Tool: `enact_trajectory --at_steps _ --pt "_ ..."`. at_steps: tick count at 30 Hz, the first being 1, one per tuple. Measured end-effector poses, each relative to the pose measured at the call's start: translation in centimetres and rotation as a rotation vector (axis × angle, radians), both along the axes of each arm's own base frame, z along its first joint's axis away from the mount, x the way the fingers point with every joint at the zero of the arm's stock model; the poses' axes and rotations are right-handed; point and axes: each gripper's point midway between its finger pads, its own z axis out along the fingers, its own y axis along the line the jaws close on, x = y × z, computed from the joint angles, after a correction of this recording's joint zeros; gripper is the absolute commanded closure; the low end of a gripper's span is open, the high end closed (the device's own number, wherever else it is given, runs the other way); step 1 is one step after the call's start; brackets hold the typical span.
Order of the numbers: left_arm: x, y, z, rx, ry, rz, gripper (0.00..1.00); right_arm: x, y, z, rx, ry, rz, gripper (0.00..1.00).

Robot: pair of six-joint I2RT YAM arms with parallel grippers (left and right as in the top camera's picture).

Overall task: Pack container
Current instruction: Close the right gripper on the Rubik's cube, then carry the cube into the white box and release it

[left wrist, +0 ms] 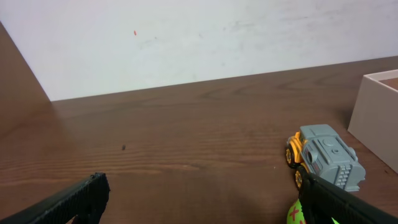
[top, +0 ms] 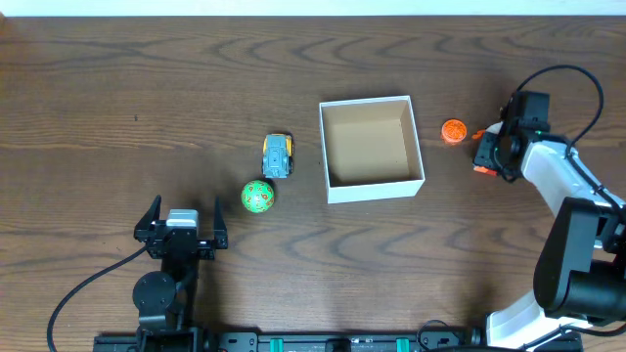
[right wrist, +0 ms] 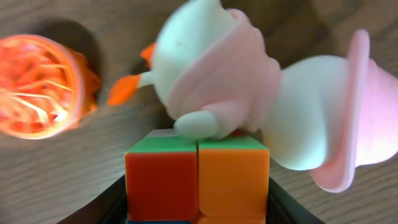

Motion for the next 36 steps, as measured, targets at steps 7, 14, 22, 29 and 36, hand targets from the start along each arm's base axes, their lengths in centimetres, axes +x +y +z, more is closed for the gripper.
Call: enact_trajectory --at_steps 7,14,22,29,36 --pt "0.0 0.0 0.0 0.000 0.000 0.000 0.02 3.2 2.8 5.2 0.014 -0.043 0.078 0.66" --pt "0.0 0.0 0.0 0.000 0.000 0.000 0.02 7.7 10.5 13.9 0.001 -0.205 0.283 0.61" --pt "0.0 0.0 0.0 0.000 0.000 0.000 0.02 7.6 20.5 17.6 0.016 -0.296 0.506 0.62" --pt "0.0 0.0 0.0 0.000 0.000 0.000 0.02 6.6 24.1 16.1 0.008 -0.261 0.561 0.61" --pt "0.0 0.0 0.0 0.000 0.000 0.000 0.02 5.4 26.0 11.0 0.016 -0.120 0.558 0.60"
